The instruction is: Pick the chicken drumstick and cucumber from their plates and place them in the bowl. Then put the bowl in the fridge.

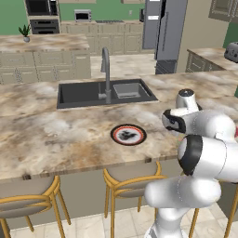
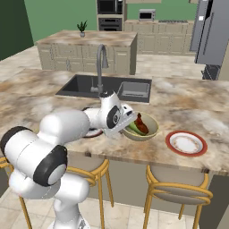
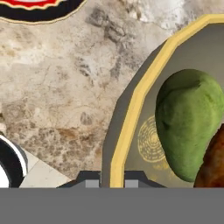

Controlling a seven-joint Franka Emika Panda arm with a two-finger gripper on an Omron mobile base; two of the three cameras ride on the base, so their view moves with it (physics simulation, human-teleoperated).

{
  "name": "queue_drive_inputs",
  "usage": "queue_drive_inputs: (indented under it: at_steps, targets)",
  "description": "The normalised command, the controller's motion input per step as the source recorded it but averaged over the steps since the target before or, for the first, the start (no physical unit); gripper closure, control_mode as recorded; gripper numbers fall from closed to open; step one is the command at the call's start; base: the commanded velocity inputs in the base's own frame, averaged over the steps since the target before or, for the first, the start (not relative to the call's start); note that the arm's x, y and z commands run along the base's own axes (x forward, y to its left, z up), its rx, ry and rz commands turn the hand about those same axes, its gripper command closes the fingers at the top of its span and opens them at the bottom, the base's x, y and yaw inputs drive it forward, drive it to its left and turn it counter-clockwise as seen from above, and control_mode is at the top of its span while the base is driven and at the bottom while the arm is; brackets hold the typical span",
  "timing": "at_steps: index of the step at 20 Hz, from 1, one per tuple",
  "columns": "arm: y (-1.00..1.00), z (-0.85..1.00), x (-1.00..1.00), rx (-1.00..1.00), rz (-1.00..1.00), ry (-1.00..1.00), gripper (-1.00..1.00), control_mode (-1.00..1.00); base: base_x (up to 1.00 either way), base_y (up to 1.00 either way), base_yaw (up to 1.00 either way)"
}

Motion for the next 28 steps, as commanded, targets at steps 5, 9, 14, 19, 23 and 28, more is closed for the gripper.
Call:
queue_drive_inputs:
  at_steps: [5,9,14,19,23,28]
  targets:
    - [0.24,0.34,-0.34,-0.15,0.00,-0.04,1.00,-1.00,0.00,0.00,0.00]
    - [0.42,0.22,-0.37,-0.15,0.03,0.00,1.00,-1.00,0.00,0.00,0.00]
    - [0.27,0.32,-0.33,-0.07,0.05,0.00,1.00,-1.00,0.00,0.00,0.00]
    - [0.29,0.25,-0.31,-0.02,0.07,0.00,1.00,-1.00,0.00,0.00,0.00]
    - [0.33,0.19,-0.18,0.00,0.14,0.00,1.00,-1.00,0.00,0.00,0.00]
    - [0.36,0.16,-0.11,0.00,0.23,0.00,1.00,-1.00,0.00,0.00,0.00]
